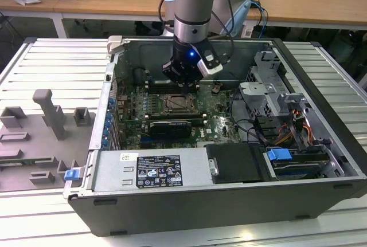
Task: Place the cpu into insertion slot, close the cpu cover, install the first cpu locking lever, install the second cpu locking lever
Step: 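Install the second cpu locking lever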
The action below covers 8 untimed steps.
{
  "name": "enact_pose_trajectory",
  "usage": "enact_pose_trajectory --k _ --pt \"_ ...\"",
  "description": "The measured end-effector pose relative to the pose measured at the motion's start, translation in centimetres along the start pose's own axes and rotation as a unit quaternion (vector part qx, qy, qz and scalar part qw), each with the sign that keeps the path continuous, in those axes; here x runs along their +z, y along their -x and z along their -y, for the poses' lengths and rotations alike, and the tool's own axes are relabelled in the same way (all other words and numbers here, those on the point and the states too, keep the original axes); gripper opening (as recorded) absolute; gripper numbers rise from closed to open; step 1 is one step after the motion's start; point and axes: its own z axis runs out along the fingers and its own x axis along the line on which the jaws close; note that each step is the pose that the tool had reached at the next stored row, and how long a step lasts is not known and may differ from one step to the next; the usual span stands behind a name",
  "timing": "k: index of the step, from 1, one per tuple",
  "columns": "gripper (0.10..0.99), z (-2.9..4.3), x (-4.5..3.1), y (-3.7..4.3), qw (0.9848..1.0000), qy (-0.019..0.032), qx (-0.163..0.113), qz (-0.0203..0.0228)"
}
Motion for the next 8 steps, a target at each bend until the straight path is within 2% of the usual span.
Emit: enact_pose_trajectory --k 8 --pt "0.106 0.77 -0.05 -0.03 1.0 0.0 0.0 0.0"
